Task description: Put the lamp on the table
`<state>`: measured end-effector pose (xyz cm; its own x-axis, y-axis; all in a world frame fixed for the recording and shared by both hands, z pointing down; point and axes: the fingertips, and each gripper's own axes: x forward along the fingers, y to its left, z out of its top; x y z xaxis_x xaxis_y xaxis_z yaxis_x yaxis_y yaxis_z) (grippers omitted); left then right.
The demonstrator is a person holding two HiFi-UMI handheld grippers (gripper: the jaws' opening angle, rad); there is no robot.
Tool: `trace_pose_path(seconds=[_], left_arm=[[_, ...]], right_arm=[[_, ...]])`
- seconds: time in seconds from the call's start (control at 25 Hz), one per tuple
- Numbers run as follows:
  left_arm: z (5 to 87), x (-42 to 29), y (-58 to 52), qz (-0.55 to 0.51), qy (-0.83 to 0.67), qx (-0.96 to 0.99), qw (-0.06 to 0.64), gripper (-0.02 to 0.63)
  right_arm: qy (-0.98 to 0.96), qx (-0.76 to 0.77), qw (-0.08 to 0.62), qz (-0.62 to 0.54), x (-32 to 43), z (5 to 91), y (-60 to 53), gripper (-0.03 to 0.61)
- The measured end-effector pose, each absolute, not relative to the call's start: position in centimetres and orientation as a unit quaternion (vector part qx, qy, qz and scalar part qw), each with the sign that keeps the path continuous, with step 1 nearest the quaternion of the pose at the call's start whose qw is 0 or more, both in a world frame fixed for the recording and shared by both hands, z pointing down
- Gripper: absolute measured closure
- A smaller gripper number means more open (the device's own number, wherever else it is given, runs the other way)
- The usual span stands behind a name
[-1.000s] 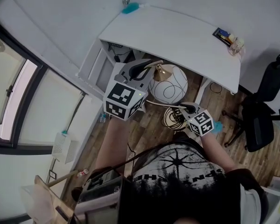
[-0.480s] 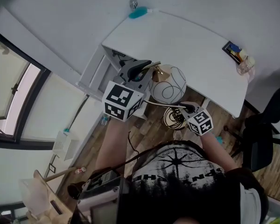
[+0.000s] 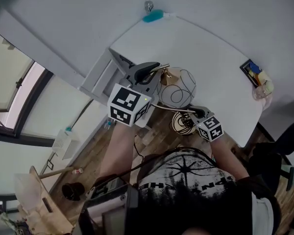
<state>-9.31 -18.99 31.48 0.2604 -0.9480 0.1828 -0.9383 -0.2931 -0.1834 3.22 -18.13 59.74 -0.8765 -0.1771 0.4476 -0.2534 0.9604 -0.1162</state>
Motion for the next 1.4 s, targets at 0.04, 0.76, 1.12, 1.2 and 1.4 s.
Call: trace_pose_path(seconds=[0.04, 0.76, 1.12, 1.2, 1.4], left_arm=[[31.5, -9.2, -19.5, -0.131, 0.598, -0.791, 0.019, 0.578], [31.7, -8.7, -25.5, -0.147, 0.61, -0.778, 0.018, 0.58], [32.1, -11.5, -28.7, -0.148, 0.595, -0.789, 0.023, 0.58], [32.1, -12.7, -29.5, -0.149, 0.594, -0.791, 0.025, 0.58], [31.9, -16.1, -31.7, -0.143, 0.589, -0.795, 0.027, 0.58]], right_arm=[[-0.966, 0.107, 0.221, 0.085, 3.2, 59.8, -18.8, 0.56], [-0.968, 0.09, 0.214, 0.093, 2.9, 60.3, -25.1, 0.56], [-0.966, 0.107, 0.215, 0.1, -0.1, 60.9, -28.2, 0.56], [-0.966, 0.107, 0.214, 0.1, -1.4, 60.8, -28.9, 0.56], [-0.965, 0.116, 0.216, 0.098, -4.6, 60.6, -31.1, 0.56]])
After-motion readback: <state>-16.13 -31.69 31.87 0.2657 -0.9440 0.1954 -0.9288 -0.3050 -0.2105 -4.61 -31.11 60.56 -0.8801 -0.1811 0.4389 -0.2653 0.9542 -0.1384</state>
